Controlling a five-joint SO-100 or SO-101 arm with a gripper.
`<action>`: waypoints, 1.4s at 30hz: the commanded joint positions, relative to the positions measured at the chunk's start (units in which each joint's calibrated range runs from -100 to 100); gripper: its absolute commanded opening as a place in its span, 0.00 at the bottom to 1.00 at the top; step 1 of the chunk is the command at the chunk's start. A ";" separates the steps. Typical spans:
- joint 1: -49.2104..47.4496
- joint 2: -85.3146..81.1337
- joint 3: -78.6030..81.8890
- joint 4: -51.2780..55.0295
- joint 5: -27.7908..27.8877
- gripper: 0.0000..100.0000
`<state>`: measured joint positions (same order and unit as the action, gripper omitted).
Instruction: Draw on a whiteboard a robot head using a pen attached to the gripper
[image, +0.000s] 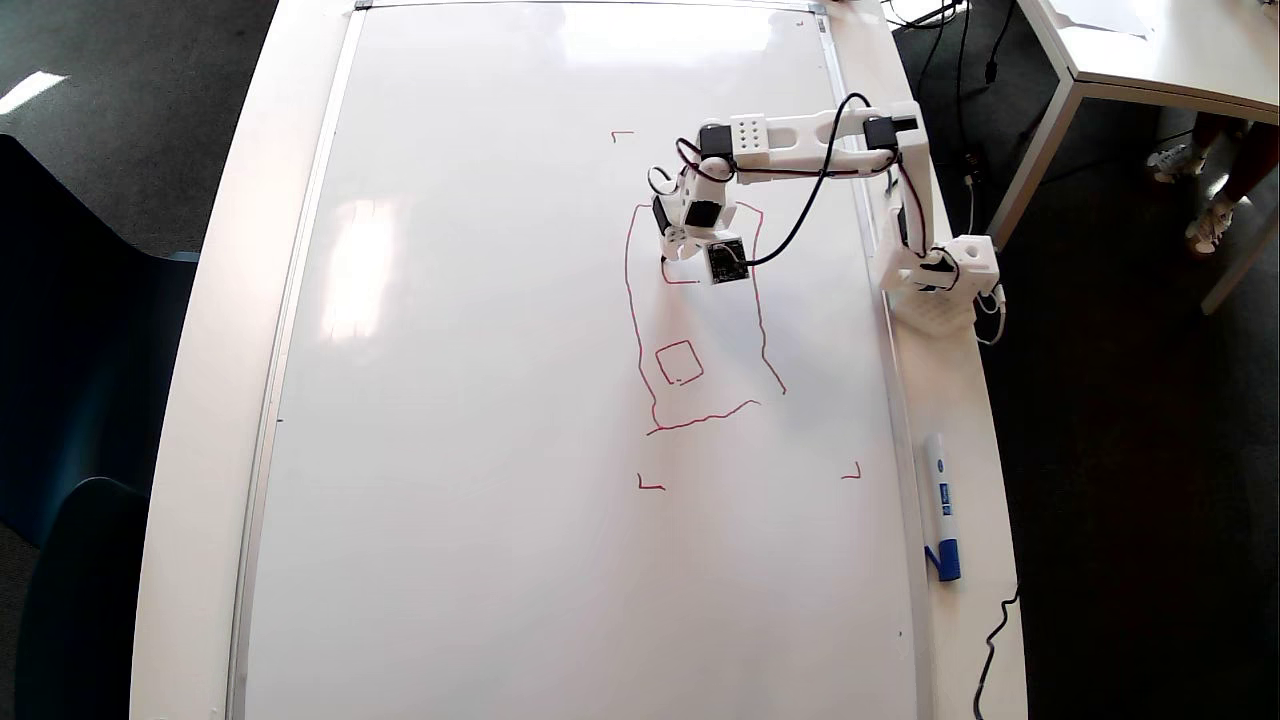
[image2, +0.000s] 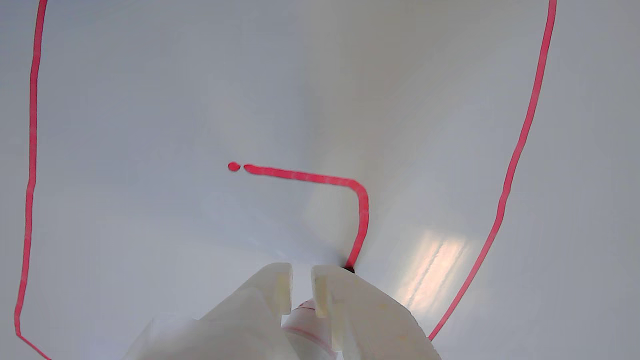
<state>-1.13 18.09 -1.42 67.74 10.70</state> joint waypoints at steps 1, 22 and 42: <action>1.32 -0.85 -0.63 0.99 0.40 0.01; -0.60 -14.77 17.08 0.90 1.36 0.01; -6.35 -15.11 13.08 1.07 -1.10 0.01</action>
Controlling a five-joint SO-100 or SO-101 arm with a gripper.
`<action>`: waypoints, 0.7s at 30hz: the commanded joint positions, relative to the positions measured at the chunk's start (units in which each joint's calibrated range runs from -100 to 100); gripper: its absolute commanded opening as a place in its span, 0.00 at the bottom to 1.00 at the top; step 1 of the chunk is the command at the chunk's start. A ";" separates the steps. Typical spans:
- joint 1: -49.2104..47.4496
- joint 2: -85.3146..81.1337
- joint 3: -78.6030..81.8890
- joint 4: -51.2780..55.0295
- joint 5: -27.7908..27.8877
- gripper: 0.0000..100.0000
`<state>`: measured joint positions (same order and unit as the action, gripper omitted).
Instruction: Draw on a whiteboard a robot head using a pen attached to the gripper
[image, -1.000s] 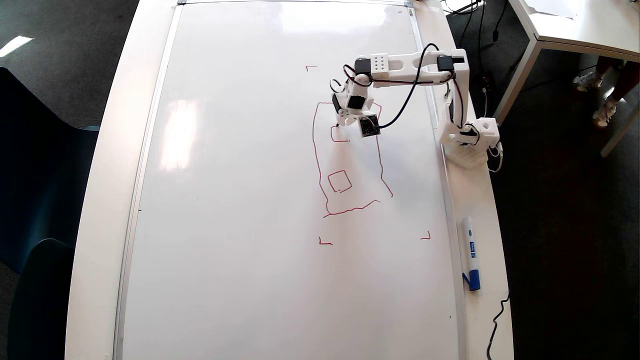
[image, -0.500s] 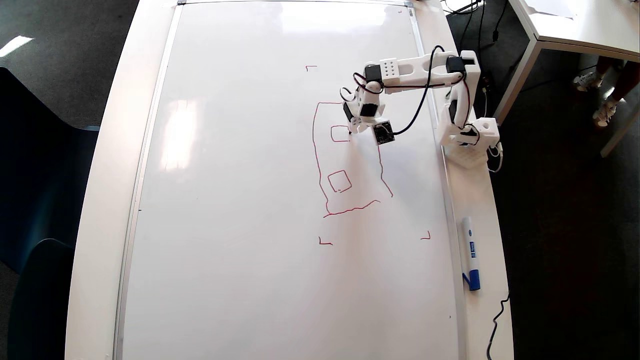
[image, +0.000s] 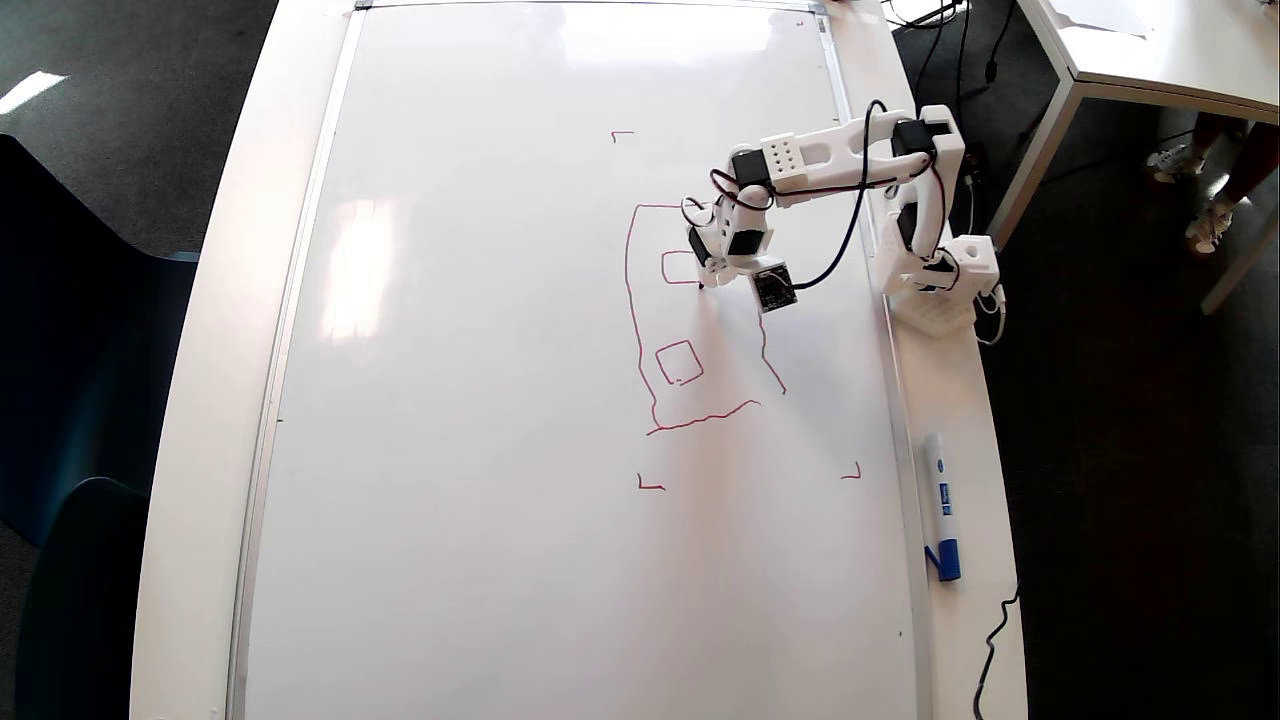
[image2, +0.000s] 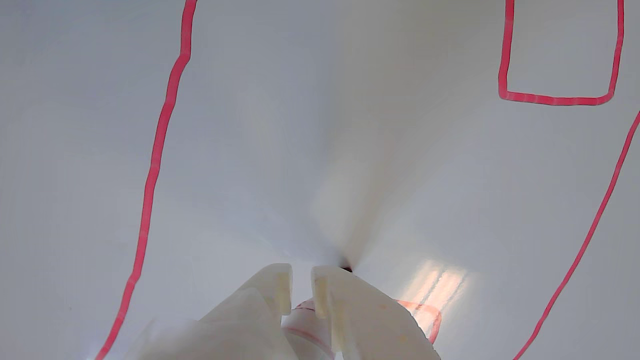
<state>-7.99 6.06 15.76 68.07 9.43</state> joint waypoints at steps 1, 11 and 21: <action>0.89 -3.16 -5.18 1.08 0.17 0.01; -1.10 -8.20 -11.36 11.25 -0.10 0.01; -6.55 -12.30 3.26 7.16 -1.93 0.01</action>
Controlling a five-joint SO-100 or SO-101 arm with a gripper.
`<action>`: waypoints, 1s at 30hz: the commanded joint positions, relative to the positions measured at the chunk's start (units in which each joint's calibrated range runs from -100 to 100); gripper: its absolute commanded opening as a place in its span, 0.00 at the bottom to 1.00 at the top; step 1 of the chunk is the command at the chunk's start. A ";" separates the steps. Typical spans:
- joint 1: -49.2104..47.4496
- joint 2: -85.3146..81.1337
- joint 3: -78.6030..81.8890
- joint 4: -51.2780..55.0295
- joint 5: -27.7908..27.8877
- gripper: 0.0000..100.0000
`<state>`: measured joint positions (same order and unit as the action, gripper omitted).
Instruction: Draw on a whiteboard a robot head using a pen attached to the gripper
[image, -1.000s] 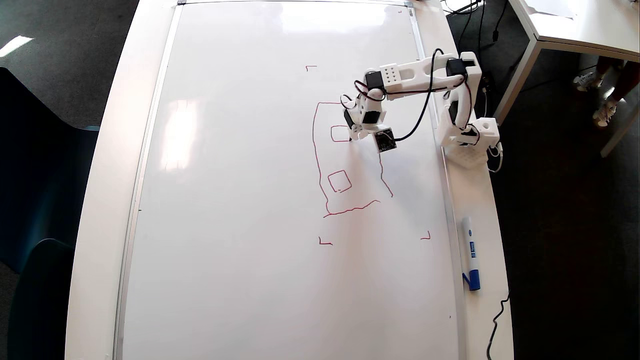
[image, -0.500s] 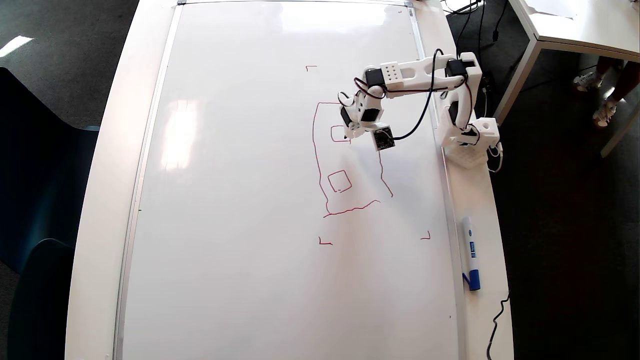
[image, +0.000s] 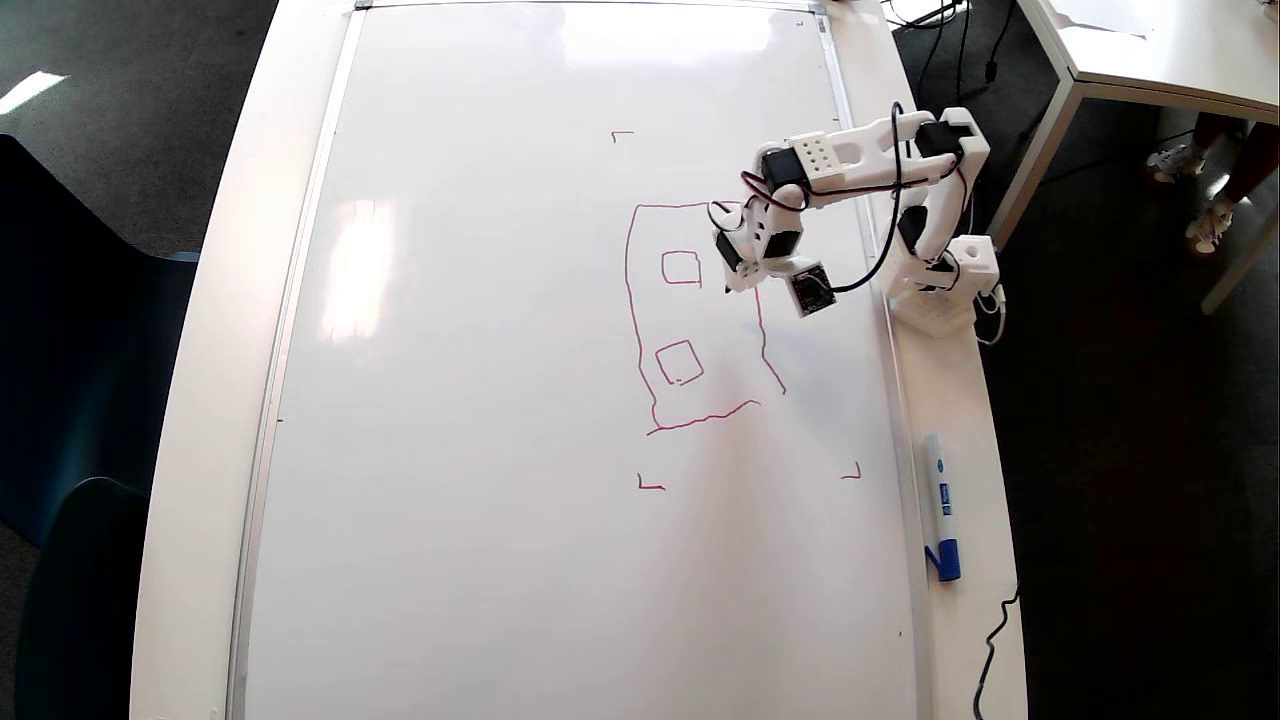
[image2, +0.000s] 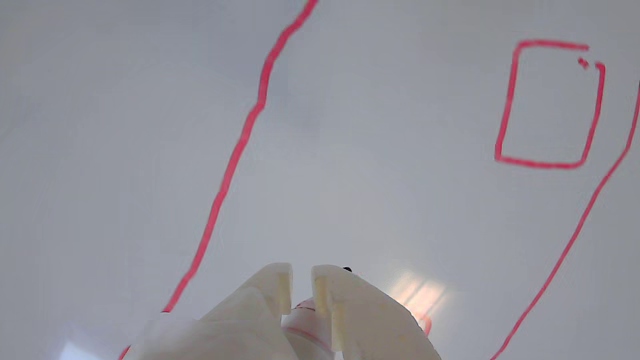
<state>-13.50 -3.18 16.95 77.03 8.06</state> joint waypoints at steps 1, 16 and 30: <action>-1.27 -2.99 3.52 -3.18 -0.77 0.01; -4.22 -2.32 9.52 -8.48 -2.43 0.01; -5.25 2.97 5.61 -11.61 -2.48 0.01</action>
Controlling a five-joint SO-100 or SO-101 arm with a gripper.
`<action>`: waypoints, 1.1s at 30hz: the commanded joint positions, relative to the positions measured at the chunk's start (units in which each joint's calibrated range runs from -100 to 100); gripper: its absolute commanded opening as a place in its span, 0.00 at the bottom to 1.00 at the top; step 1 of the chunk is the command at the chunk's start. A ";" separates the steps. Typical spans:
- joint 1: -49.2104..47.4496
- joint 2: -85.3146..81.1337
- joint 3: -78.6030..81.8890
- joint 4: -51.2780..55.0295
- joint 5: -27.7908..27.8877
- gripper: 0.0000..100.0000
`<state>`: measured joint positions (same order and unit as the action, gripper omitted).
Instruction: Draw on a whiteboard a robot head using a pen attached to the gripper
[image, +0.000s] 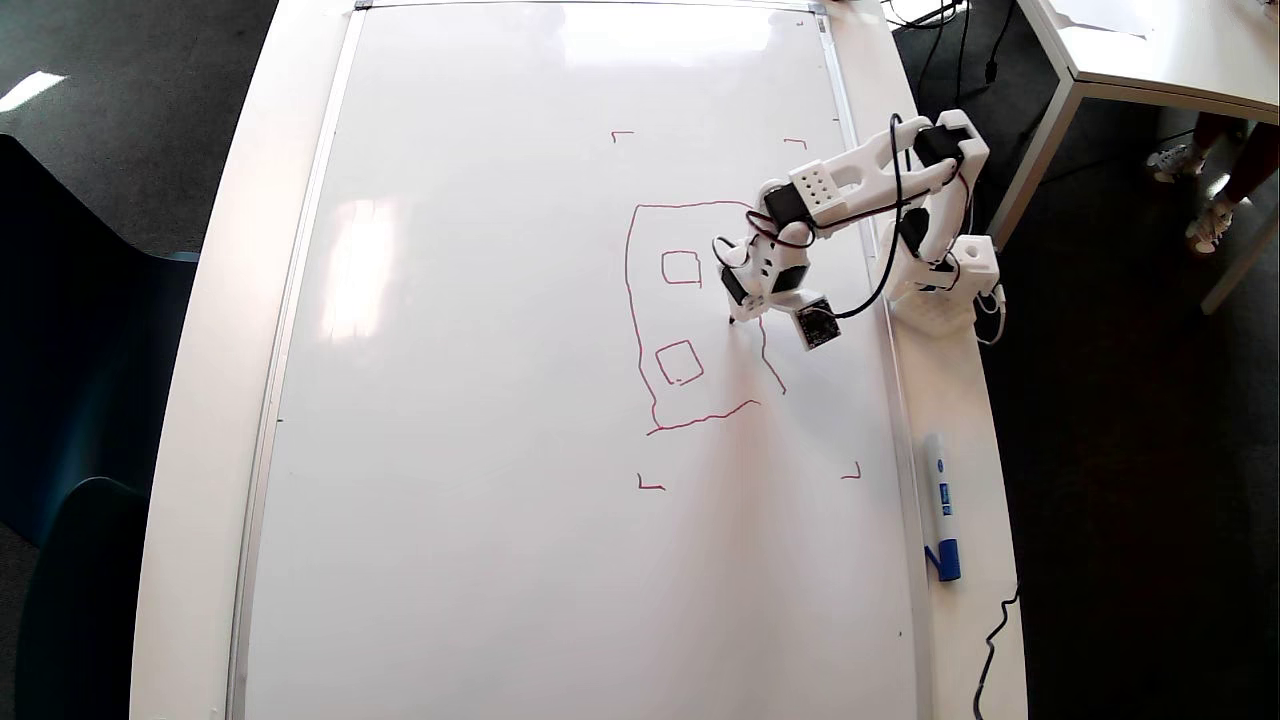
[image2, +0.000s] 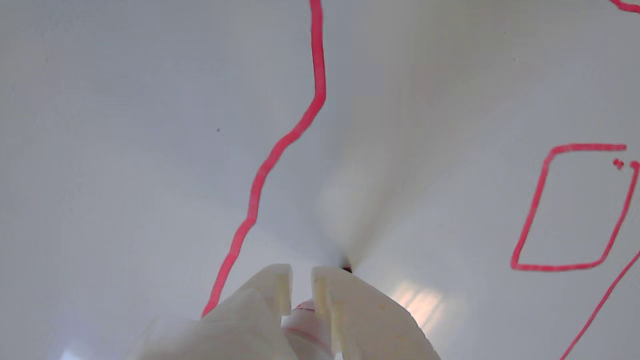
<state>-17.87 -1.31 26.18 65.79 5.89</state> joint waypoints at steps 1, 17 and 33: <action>-0.95 1.44 -4.34 -0.37 -0.32 0.01; 2.15 6.13 -13.24 0.15 0.70 0.01; -2.05 5.21 -12.42 0.58 1.13 0.01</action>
<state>-18.93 4.96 15.03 65.96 7.00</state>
